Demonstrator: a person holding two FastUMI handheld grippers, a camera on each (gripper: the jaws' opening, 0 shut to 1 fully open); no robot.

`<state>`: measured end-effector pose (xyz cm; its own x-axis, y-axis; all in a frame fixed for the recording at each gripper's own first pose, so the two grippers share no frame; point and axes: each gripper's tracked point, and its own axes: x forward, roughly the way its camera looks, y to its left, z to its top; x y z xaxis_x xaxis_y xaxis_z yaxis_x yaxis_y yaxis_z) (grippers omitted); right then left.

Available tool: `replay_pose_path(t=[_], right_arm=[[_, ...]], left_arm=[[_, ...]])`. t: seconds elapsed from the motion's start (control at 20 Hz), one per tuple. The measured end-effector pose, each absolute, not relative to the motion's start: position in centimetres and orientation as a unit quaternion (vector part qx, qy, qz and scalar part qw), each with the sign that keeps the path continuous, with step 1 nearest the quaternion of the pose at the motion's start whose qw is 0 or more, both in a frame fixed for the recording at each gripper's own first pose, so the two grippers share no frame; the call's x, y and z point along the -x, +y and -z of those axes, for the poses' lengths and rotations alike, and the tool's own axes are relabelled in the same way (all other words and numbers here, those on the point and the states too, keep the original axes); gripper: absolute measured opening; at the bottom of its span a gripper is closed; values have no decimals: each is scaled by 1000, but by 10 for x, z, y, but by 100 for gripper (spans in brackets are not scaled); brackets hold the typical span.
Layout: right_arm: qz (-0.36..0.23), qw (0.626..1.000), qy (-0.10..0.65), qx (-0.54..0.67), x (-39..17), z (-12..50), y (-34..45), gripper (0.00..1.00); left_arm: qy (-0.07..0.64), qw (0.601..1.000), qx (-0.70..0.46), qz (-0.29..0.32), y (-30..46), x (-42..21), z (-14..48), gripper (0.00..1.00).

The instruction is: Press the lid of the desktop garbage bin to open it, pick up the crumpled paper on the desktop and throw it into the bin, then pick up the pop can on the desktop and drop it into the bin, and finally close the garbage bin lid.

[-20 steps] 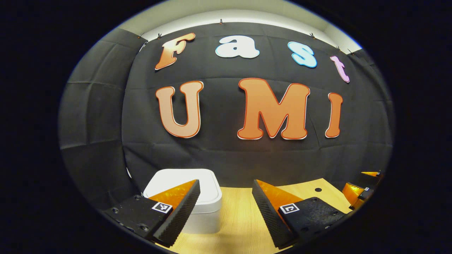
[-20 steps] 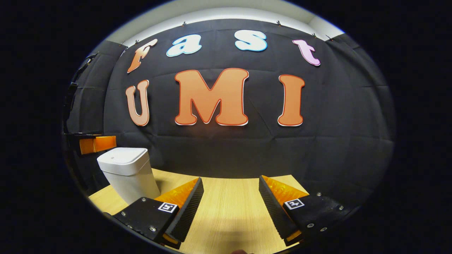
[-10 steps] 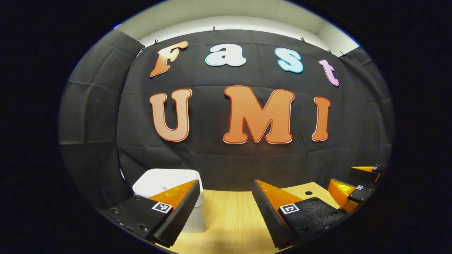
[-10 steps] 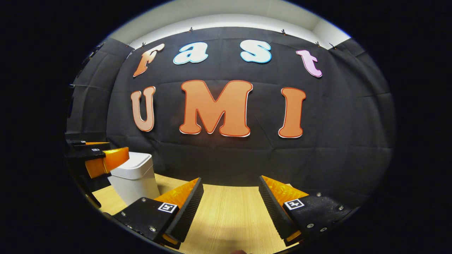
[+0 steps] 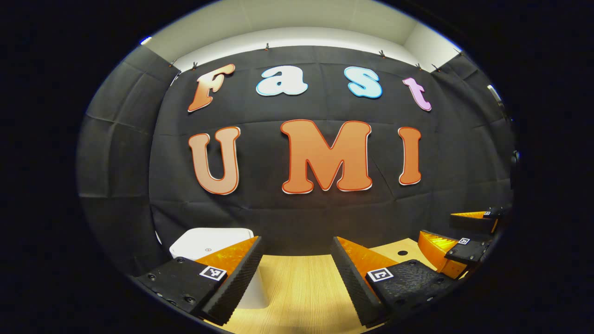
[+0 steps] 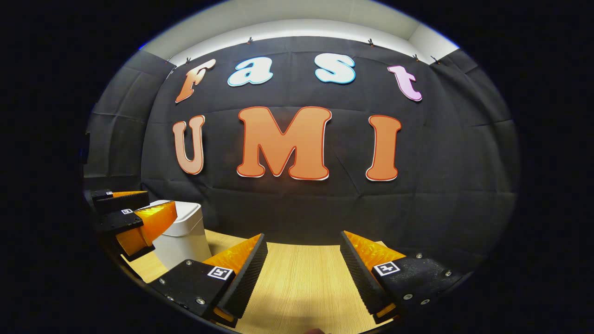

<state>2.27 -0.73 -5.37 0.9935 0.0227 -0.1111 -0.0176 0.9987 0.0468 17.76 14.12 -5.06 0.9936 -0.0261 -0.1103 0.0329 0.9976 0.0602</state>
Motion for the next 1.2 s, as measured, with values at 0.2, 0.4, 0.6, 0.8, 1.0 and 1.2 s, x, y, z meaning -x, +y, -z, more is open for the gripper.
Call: replay_pose_path(t=[0.2, 0.4, 0.6, 0.8, 1.0, 1.2], right_arm=[[-15, 998, 59, -25, -21, 55, -5, 94], [-17, 997, 65, -29, -22, 60, -1, 94], [-18, 997, 70, -29, -23, 62, 1, 94], [-18, 996, 76, -33, -23, 63, 0, 94], [-19, 997, 75, -30, -23, 63, 1, 94], [-25, 996, 83, -29, -23, 66, 3, 94]], left_arm=[[61, 998, -28, 10, 141, -174, 52, 96], [63, 998, -30, -1, 147, -173, 54, 96], [68, 997, -26, -8, 148, -172, 55, 95], [67, 997, -31, -7, 150, -172, 54, 95], [72, 997, -32, -1, 148, -170, 55, 95], [76, 997, -31, 5, 147, -169, 58, 95]])
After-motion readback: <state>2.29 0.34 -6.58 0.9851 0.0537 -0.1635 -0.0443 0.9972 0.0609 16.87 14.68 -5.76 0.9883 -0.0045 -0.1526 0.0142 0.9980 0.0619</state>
